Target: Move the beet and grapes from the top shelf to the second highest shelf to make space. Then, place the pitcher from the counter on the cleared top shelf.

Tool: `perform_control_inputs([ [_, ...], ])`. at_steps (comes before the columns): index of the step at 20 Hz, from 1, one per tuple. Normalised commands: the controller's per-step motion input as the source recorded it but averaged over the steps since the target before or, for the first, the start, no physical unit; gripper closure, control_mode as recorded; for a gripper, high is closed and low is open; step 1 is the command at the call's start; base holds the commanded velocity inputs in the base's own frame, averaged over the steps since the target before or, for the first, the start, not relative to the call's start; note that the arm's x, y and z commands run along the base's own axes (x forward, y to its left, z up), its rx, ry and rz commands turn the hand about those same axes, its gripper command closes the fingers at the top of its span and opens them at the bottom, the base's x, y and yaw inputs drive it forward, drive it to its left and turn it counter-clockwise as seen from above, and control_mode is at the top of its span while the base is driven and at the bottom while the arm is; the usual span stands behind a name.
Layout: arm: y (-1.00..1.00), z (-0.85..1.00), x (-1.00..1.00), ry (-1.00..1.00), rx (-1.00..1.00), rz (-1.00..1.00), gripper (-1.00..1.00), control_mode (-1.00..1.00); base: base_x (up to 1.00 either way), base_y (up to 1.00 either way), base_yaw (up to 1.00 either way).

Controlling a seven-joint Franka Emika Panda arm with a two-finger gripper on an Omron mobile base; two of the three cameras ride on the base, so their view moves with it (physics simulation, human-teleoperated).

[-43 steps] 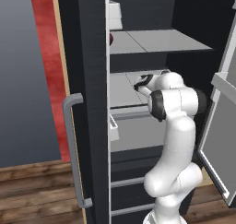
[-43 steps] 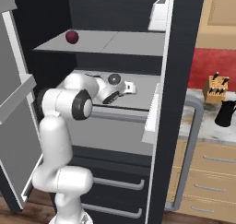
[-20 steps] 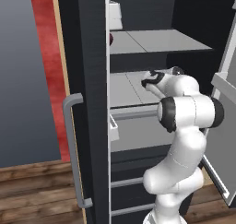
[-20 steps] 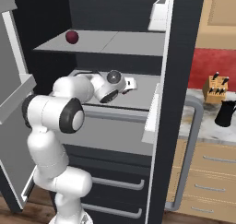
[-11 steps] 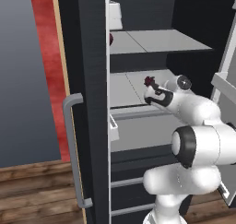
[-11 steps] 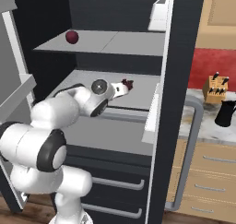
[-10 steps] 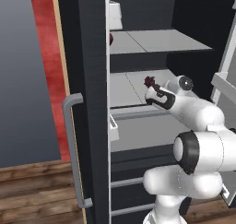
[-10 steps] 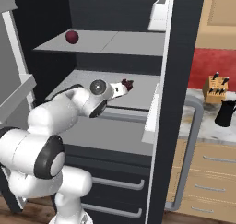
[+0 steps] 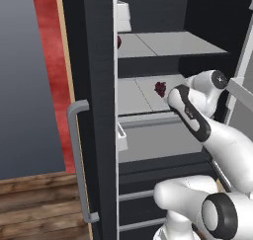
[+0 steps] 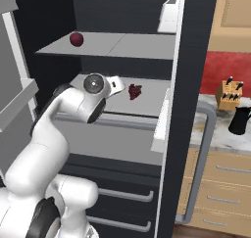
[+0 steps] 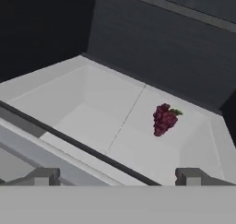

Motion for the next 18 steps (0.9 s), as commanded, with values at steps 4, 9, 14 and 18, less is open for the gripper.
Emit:
perform_control_inputs([
  [4, 0.26, 1.00, -0.34, 0.02, 0.00, 0.02, -1.00, -1.00, 0.00, 0.00, 0.00],
  [9, 0.36, 0.75, -0.39, 0.07, 0.00, 0.03, -1.00, -1.00, 0.00, 0.00, 0.00],
  [14, 0.51, 0.78, -0.06, -0.05, 0.00, 0.00, -1.00, -1.00, 0.00, 0.00, 0.00],
  [18, 0.49, 0.72, 0.00, -0.07, 0.00, 0.00, -1.00, -1.00, 0.00, 0.00, 0.00],
])
